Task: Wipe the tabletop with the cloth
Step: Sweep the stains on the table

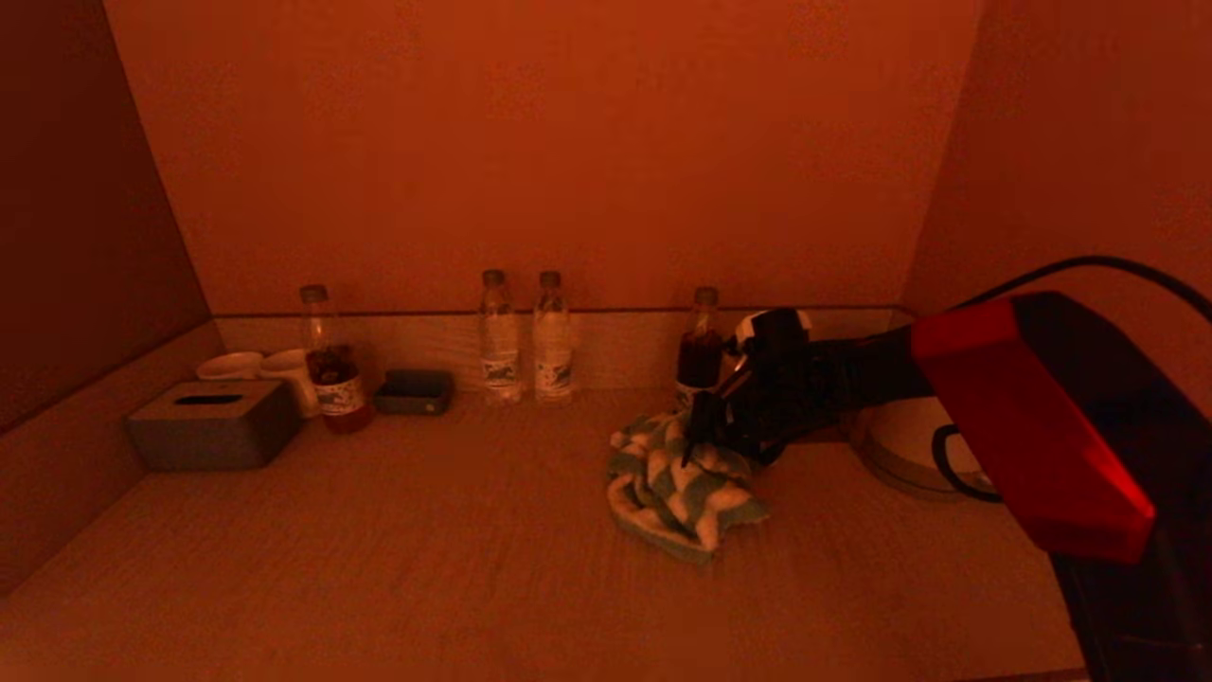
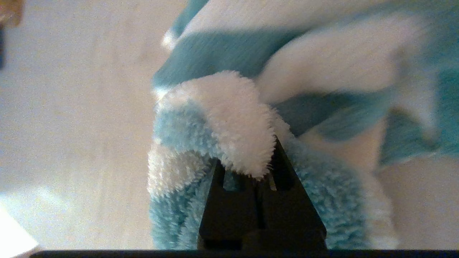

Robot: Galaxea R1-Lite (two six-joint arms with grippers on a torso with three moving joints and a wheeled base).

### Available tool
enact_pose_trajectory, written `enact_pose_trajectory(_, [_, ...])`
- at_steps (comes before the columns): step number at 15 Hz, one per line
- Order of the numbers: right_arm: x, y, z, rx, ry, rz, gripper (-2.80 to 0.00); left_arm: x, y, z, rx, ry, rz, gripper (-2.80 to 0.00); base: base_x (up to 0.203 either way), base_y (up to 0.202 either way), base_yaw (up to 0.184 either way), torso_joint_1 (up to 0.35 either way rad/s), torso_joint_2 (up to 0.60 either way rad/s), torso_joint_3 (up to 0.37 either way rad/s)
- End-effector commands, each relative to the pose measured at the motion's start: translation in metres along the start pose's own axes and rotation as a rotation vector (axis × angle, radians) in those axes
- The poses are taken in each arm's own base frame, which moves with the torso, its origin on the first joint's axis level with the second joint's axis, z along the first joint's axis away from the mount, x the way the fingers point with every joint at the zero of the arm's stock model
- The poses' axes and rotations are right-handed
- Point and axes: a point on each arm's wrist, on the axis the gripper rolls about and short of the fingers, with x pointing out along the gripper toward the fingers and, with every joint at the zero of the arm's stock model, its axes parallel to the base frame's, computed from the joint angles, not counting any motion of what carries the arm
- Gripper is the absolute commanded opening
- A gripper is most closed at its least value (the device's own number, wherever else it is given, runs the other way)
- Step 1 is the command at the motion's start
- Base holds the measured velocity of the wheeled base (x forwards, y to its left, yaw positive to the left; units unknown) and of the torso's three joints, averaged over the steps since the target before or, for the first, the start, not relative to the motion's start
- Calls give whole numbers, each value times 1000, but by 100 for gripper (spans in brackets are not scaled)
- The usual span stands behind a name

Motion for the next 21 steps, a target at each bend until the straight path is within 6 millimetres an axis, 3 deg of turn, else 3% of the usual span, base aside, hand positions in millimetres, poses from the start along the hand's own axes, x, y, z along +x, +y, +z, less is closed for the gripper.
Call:
enact_pose_trajectory(1, [-6,4,-1,0,24,58,-280,0,0,0,1,0,-2,-280,0,0,0,0,0,0])
enact_pose_trajectory(4, [-4,2,-3,2,50,92,-280,0,0,0,1,0,-1,-280,0,0,0,0,0,0])
enact_pose_trajectory(13, [25,-15,-7,-54,46,-16,-280,0,0,0,1,0,0,-280,0,0,0,0,0,0])
enact_pose_trajectory(21, [36,11,-18,-110,23,-99,-280,0,0,0,1,0,0,-280,0,0,0,0,0,0])
